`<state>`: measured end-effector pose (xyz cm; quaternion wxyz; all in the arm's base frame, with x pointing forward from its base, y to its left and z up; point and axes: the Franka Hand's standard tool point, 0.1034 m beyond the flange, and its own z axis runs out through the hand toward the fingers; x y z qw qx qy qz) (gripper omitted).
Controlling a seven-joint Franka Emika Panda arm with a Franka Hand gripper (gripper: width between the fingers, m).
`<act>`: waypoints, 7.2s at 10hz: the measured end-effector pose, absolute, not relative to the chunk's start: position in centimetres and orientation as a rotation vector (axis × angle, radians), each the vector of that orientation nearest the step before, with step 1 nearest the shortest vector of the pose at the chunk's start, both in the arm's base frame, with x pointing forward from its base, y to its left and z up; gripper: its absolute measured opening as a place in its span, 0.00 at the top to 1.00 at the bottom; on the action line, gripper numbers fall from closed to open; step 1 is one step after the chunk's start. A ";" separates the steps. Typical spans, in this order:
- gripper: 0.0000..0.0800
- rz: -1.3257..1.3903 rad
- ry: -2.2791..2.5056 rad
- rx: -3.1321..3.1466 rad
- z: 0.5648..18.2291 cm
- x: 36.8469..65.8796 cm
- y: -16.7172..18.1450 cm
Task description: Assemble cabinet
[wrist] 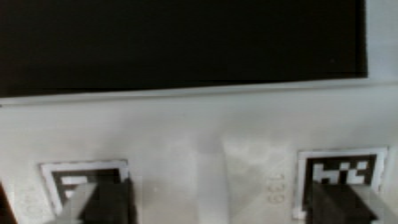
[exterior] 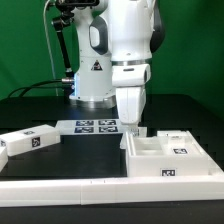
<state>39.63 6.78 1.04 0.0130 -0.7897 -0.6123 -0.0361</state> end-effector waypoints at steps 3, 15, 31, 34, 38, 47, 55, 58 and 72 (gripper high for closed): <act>0.73 -0.113 -1.909 -2.459 1.0 39.6 6.8; 0.91 0.038 -2.104 -2.361 7.2 44.0 7.5; 0.91 0.035 -2.071 -2.367 5.8 45.5 7.5; 0.91 0.032 -2.083 -2.357 5.8 45.7 7.4; 0.91 0.040 -2.084 -2.354 5.8 46.0 7.1; 0.91 0.047 -2.112 -2.325 5.7 46.0 6.9; 0.91 0.029 -2.132 -2.310 5.7 47.2 6.3; 0.91 0.008 -2.145 -2.303 5.6 48.5 6.3; 0.91 -0.032 -2.151 -2.311 5.7 58.0 6.2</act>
Offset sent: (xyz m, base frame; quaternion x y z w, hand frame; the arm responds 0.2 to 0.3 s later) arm 0.0023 0.0021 0.0019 -0.0094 0.0064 -0.0100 0.9999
